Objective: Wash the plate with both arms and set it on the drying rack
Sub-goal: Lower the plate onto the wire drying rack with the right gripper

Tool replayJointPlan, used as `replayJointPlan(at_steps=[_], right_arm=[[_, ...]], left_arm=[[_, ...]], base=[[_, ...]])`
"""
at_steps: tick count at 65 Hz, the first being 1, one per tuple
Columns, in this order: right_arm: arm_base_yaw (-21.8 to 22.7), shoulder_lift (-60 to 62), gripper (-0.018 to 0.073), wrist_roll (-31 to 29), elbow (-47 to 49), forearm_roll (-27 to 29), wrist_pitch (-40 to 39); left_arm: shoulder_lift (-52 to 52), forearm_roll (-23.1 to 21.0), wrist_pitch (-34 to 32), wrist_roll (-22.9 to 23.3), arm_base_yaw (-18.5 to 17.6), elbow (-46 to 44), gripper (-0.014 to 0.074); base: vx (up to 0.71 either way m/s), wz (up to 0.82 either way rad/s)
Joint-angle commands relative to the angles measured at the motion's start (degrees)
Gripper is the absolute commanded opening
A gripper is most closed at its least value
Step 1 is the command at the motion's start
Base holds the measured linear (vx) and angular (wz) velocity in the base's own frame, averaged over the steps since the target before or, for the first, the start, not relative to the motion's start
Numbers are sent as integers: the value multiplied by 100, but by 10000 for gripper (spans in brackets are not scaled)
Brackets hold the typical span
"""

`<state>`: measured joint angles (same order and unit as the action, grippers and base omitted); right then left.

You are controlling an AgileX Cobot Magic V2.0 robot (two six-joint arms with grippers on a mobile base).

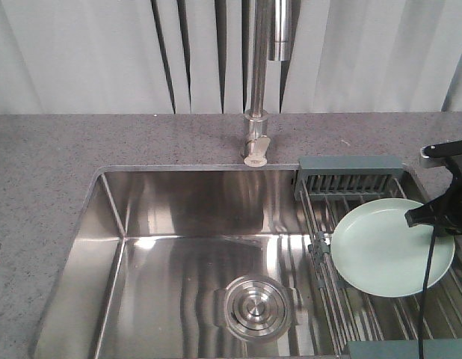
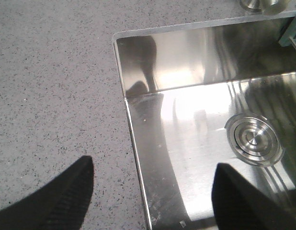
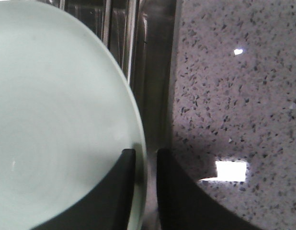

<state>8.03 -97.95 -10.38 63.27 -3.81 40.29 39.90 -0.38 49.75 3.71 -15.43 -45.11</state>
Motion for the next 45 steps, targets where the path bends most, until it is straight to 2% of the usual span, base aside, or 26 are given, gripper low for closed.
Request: replayJointPlan(at_steps=[1, 7, 14, 21, 35, 45], right_arm=[[19, 256, 261, 82, 148, -80, -133], [19, 408, 351, 214, 148, -54, -80], [11, 728, 401, 227, 148, 39, 14], [3, 1148, 399, 161, 148, 288, 140], [-1, 1955, 383, -633, 148, 1304, 519], [-1, 2477, 382, -960, 148, 1693, 625]], left_arm=[[-26, -14, -331, 75, -19, -140, 485], [-26, -14, -331, 75, -19, -140, 485], [-26, -14, -331, 75, -19, -140, 485], [-26, -14, -331, 75, -19, -140, 485], [-26, -14, -331, 75, -19, -140, 485], [-26, -14, -331, 75, -19, -140, 485]], base=[[0, 0], [0, 0], [0, 0], [0, 0], [0, 0], [0, 0]])
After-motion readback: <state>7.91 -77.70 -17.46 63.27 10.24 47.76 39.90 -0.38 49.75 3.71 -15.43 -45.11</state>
